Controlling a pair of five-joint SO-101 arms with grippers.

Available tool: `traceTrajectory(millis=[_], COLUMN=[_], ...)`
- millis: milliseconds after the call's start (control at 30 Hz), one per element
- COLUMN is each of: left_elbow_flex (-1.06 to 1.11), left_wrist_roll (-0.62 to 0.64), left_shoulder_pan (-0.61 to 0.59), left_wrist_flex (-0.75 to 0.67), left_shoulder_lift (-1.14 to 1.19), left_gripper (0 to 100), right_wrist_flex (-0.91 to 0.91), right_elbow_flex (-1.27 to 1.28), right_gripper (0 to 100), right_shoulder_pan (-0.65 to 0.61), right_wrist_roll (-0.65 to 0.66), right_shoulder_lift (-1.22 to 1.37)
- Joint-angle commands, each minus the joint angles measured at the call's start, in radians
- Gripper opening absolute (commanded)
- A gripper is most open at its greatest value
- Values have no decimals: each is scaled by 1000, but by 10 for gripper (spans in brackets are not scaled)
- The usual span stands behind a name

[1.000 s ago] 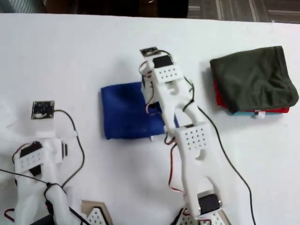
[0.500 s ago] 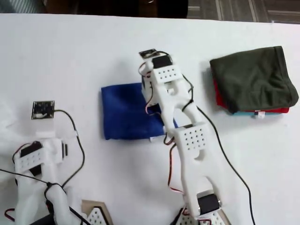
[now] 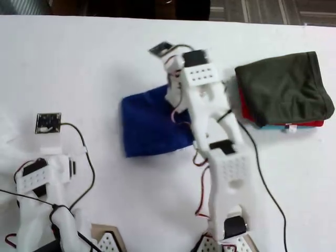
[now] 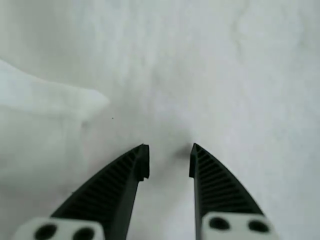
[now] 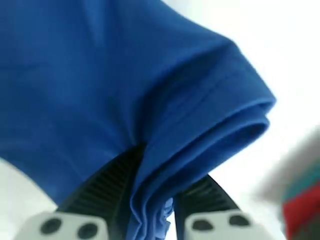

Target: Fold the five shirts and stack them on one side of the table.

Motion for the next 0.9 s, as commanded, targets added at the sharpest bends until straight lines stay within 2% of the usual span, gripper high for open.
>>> traceTrajectory(millis=[0, 200, 367, 567, 867], left_elbow_flex=[-4, -4, -4, -4, -1], left_wrist_roll=[0, 0, 0, 0, 0], left_shoulder_pan=[-6, -6, -6, -6, -5], left_wrist_flex=[-14, -14, -14, -14, -14], left_shoulder_lift=[-26, -26, -26, -26, -26], left_gripper=[155, 155, 155, 155, 155], right_wrist_flex=[24, 24, 24, 22, -68], right_elbow_flex=[95, 224, 224, 186, 14], right_gripper=[20, 20, 20, 20, 20], right_shoulder_pan=[41, 124, 271, 450, 610], right_wrist_roll=[51, 301, 423, 562, 664], right_shoulder_lift=[-271, -555, -670, -687, -588])
